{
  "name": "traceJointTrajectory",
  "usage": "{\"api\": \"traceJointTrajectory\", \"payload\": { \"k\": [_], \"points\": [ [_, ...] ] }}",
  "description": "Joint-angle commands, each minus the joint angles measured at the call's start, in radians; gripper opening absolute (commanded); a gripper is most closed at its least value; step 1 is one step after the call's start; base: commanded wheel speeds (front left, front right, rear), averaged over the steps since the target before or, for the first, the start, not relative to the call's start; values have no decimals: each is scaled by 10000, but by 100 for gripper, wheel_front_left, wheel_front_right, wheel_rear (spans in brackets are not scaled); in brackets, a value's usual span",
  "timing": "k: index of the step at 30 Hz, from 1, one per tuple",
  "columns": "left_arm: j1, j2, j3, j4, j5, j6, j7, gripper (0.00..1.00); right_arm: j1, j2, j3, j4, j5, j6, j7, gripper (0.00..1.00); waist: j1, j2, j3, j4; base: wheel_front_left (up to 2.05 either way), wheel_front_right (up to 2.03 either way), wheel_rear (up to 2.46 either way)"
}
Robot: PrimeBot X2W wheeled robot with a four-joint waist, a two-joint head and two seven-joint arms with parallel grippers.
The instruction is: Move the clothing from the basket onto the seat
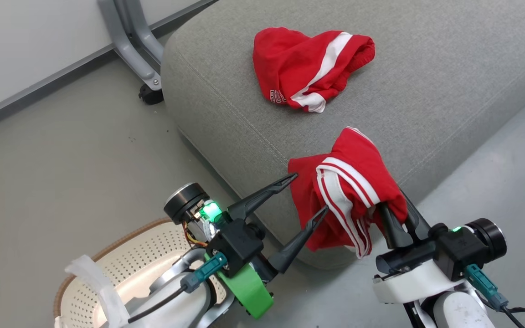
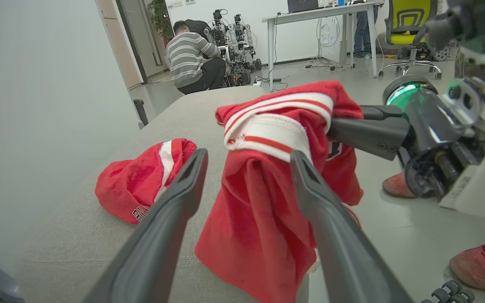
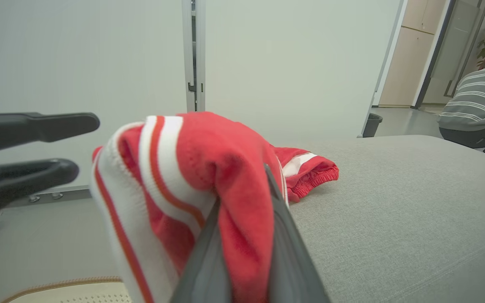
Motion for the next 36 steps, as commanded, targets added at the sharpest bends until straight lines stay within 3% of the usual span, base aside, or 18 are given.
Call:
{"api": "traceJointTrajectory", "payload": {
  "k": [1, 8, 16, 29, 36],
  "points": [
    [-134, 91, -5, -38, -91, -17, -11, 100, 78, 19, -38, -131, 61, -7, -30, 0, 0, 0, 312, -218, 0, 0, 0],
    [-199, 424, 31, -359, -26, 93, 227, 100, -397, 14, -559, -523, 1006, -8, -30, 0, 0, 0, 972, -210, 0, 0, 0],
    [-671, 1020, 14, -1296, 162, -9, 748, 100, -2538, 19, -2017, -1023, 2308, -7, -30, 0, 0, 0, 2599, 686, 0, 0, 0],
    [-1899, 2061, 52, -2702, 366, -177, 1295, 100, -8064, 10, -3982, 324, 1085, -7, -30, 0, 0, 0, 5392, 1615, 0, 0, 0],
    [-2172, 2346, 126, -2934, 306, -191, 1235, 100, -9665, -352, -5194, 1246, 541, -8, -30, 0, 0, 0, 6137, 1909, 0, 0, 0]
  ]
}}
